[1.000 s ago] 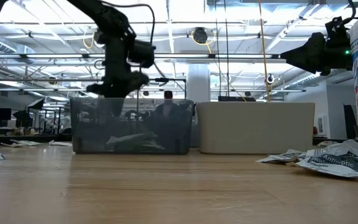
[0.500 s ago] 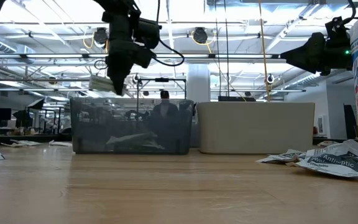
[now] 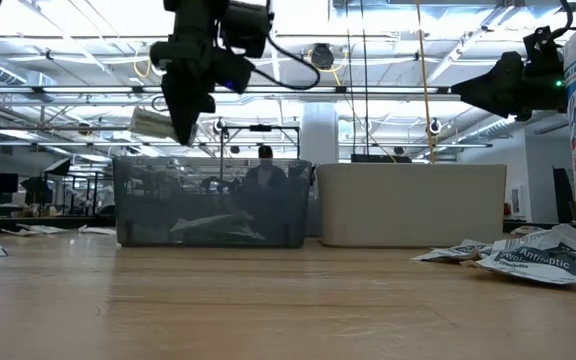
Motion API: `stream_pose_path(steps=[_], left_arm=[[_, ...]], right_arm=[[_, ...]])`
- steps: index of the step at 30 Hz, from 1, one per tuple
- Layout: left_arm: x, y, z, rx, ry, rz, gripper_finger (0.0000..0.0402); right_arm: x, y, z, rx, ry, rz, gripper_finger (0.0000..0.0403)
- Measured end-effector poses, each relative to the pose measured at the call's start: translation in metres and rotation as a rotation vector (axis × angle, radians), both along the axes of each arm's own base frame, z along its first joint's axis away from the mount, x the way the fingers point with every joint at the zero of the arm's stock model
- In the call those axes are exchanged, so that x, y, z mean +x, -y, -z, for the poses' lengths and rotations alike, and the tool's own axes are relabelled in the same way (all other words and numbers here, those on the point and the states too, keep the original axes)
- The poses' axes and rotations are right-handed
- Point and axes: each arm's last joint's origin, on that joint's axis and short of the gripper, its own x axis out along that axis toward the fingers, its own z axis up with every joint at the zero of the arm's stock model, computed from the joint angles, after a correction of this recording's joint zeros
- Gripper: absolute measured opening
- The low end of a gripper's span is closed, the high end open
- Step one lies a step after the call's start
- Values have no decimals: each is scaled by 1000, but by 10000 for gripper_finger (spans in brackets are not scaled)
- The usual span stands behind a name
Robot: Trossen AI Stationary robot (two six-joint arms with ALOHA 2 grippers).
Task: Pick & Place First Aid Supplies
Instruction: Put the white bandage into the bottom black bin
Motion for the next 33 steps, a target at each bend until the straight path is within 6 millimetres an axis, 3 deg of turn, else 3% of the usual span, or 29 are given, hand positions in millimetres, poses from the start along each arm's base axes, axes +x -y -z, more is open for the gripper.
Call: stream_pose_path(steps=[5, 10, 24, 33], left_arm=[[6, 24, 2, -2, -11, 19, 0], [19, 35, 5, -7, -57, 26, 0], [78, 49, -9, -1, -25, 81, 0], [85, 52, -12, -2, 3, 63, 0]], right_arm=[[0, 0, 0, 0, 0, 0, 263], [0, 0, 0, 0, 0, 0, 263], [0, 0, 0, 0, 0, 0, 263], [0, 0, 0, 0, 0, 0, 263]])
